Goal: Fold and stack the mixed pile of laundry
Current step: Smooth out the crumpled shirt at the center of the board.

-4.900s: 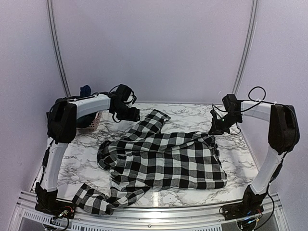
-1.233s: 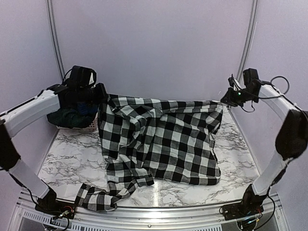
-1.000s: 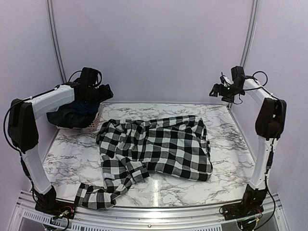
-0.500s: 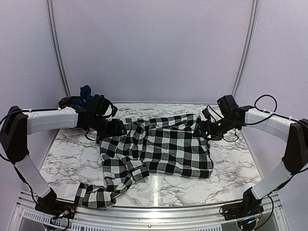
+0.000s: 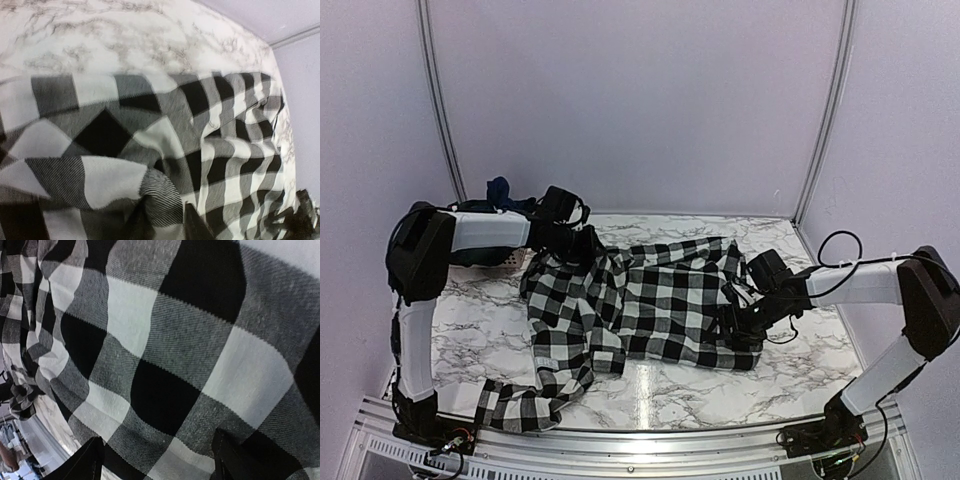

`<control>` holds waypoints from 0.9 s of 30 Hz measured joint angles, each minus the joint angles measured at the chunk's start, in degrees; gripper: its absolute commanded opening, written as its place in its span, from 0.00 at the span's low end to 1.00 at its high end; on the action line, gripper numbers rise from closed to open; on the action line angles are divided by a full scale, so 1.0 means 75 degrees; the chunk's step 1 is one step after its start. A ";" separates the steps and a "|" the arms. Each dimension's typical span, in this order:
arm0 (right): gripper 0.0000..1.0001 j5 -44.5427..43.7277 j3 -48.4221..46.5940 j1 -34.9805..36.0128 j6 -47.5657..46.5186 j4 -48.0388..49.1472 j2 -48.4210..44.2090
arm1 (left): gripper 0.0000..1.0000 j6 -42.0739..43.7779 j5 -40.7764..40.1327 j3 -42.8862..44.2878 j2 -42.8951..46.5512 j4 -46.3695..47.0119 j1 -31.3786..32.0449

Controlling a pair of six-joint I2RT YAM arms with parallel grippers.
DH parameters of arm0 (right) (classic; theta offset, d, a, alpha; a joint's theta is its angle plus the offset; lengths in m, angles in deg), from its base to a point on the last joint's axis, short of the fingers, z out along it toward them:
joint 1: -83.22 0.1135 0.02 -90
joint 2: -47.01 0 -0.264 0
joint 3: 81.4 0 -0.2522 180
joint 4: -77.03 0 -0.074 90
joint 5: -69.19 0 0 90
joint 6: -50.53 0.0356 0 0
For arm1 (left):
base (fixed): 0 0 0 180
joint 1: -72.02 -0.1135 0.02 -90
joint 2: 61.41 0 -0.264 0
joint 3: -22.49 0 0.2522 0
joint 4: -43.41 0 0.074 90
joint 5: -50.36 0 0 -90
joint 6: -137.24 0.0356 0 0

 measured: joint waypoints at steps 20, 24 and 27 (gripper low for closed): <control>0.80 -0.0175 -0.0082 -0.0833 0.0178 -0.0090 -0.0017 | 0.82 -0.0259 -0.0224 0.5359 -0.2512 0.2174 -0.1070; 0.81 -0.0469 -0.0560 -0.0968 -0.0070 -0.0673 -0.0015 | 0.99 -0.0265 -0.0510 0.5555 -0.2914 0.1842 -0.1142; 0.81 -0.0627 -0.1247 -0.0985 -0.0318 -0.1040 -0.0058 | 0.99 -0.0061 -0.0650 0.5219 -0.2739 0.1271 -0.1177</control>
